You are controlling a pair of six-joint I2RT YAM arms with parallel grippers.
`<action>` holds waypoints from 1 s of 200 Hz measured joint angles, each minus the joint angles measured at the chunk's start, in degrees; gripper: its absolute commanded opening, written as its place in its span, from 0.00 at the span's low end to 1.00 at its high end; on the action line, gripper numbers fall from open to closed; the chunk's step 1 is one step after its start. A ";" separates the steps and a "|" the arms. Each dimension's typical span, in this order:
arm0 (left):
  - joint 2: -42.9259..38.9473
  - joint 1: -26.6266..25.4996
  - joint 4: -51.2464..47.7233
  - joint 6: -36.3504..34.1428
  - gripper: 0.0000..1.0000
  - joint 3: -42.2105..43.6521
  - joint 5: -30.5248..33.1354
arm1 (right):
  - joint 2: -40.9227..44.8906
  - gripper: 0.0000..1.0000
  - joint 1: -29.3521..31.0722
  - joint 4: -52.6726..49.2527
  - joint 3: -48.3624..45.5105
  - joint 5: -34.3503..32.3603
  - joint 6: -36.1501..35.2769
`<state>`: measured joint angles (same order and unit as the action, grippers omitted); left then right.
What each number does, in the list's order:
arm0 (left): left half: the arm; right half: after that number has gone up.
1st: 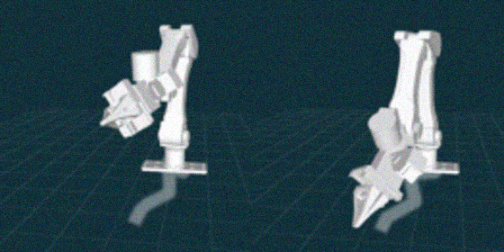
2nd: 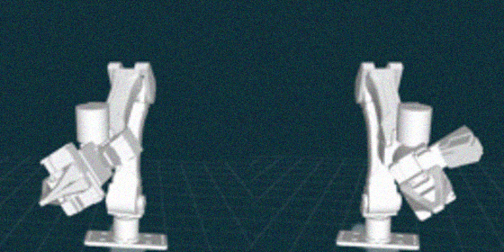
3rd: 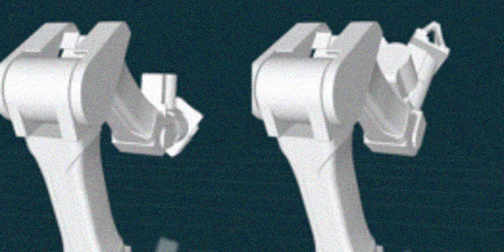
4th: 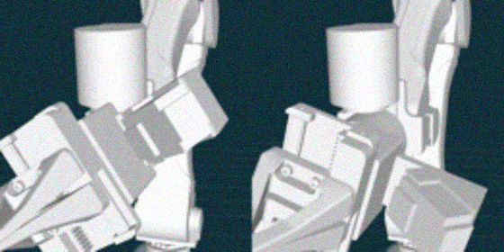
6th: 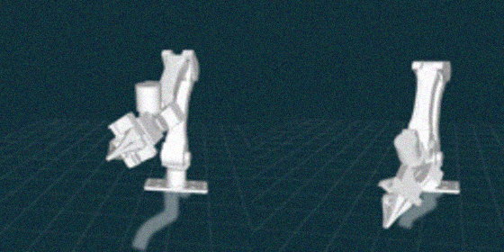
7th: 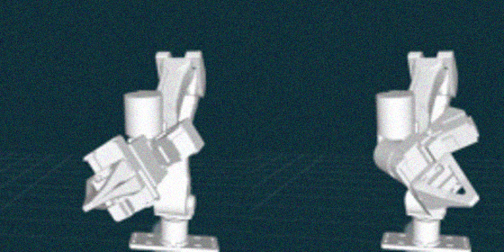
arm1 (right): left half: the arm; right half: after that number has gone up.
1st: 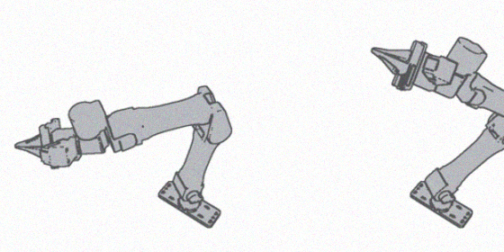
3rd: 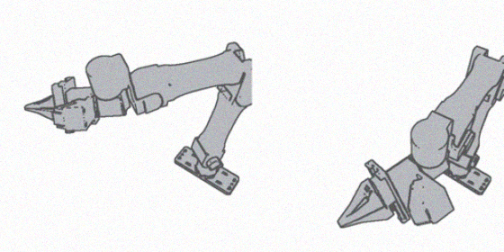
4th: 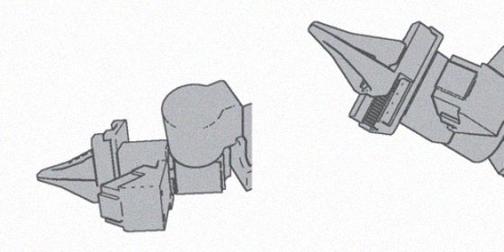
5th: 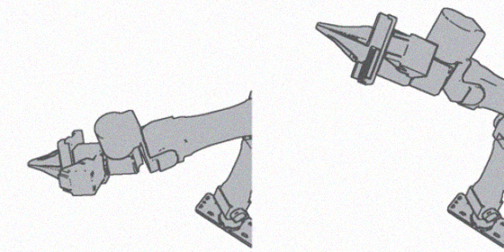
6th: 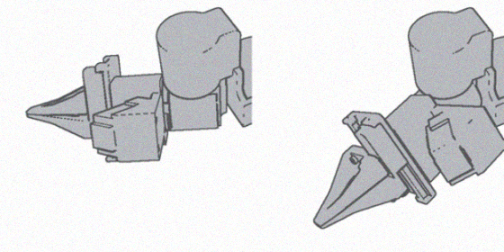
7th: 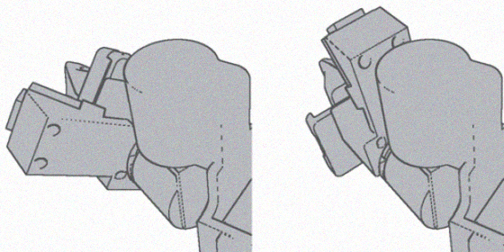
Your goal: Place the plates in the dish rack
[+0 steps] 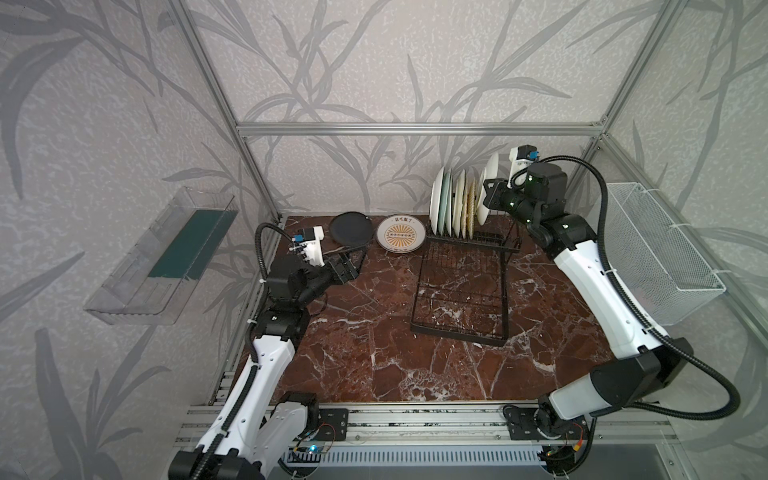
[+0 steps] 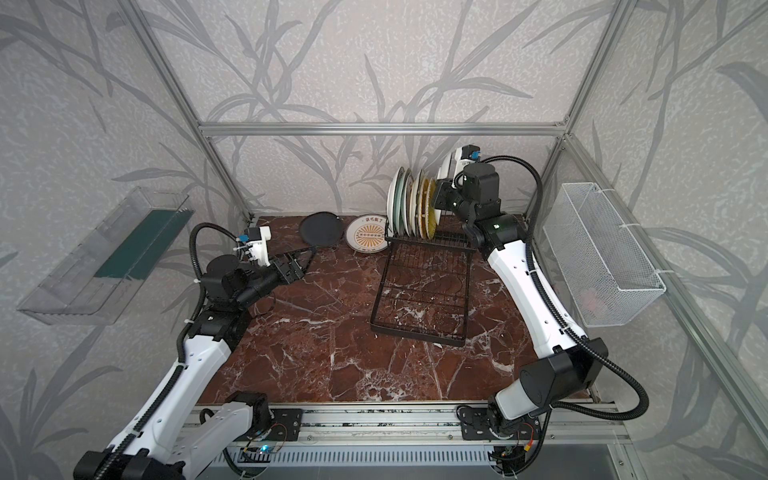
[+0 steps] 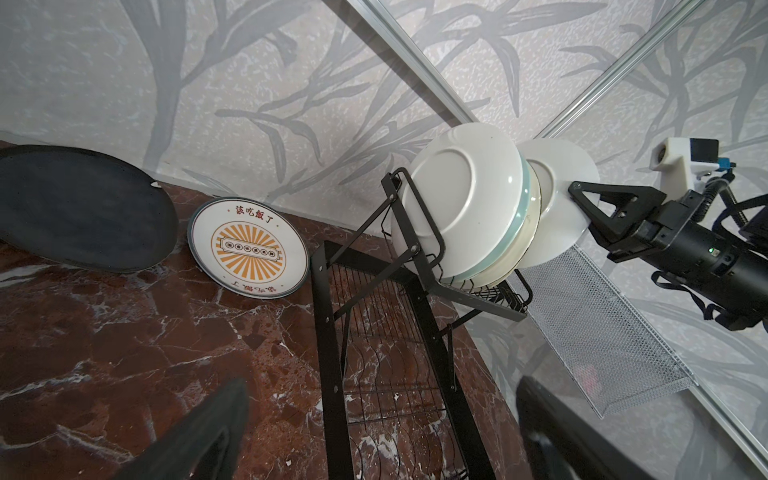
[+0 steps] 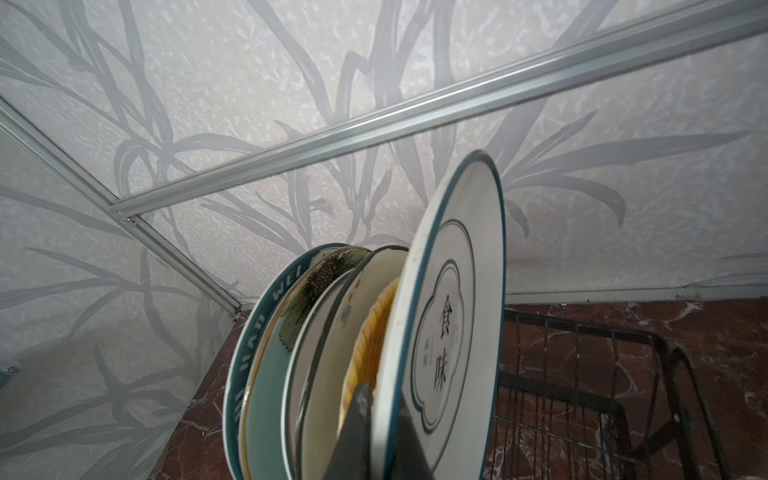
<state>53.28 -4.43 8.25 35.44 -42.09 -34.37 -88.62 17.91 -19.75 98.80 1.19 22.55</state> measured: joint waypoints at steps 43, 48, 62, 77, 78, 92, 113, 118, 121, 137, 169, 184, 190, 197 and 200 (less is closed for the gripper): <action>2.32 0.00 2.23 -0.68 0.99 1.77 -0.31 | -1.16 0.00 -0.66 -0.17 0.00 0.07 0.17; 2.58 0.00 2.51 -0.76 0.99 1.77 -0.35 | -1.16 0.00 -0.70 -0.13 0.00 0.15 0.17; 3.08 0.00 3.21 -0.83 0.99 1.77 -0.57 | -1.16 0.00 -0.76 -0.15 -0.02 0.42 0.22; 3.19 0.00 3.76 -0.87 0.99 1.77 -0.72 | -1.18 0.00 -0.81 -0.17 -0.15 0.81 0.31; 3.19 0.00 3.80 -0.85 0.99 1.77 -0.74 | -1.18 0.00 -0.81 -0.17 -0.20 0.85 0.31; 3.19 0.00 4.33 -0.90 0.99 1.77 -0.85 | -1.18 0.00 -0.85 -0.22 -0.39 1.31 0.39; 3.19 0.07 4.48 -0.92 0.99 1.77 -1.09 | -1.20 0.00 -1.05 -0.57 -0.70 2.01 0.42; 3.19 0.07 4.57 -0.92 0.99 1.77 -1.18 | -1.22 0.00 -1.09 -0.74 -0.70 2.19 0.39; 3.19 0.09 4.61 -0.92 0.99 1.77 -1.22 | -1.22 0.00 -1.14 -0.87 -0.72 2.19 0.39; 3.19 0.11 4.85 -0.90 0.99 1.77 -1.40 | -1.25 0.00 -1.33 -1.55 -0.90 2.40 0.37; 3.19 0.24 5.57 -0.87 0.99 1.77 -1.68 | -1.25 0.00 -1.62 -2.29 -1.66 2.99 0.35; 3.19 0.26 5.57 -0.87 0.99 1.77 -1.70 | -1.25 0.00 -1.77 -2.45 -2.23 3.43 0.28; 3.19 0.28 5.57 -0.87 0.99 1.77 -1.70 | -1.25 0.00 -1.81 -2.43 -2.43 3.50 0.15; 3.19 0.31 5.57 -0.85 0.99 1.79 -1.73 | -1.25 0.00 -1.84 -2.40 -2.62 3.63 0.07; 3.19 0.31 5.60 -0.85 0.99 1.79 -1.73 | -1.25 0.00 -1.86 -2.38 -2.71 3.76 0.07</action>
<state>56.47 -4.12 13.85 34.59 -40.29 -36.10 -89.86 16.05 -22.13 96.09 4.95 22.61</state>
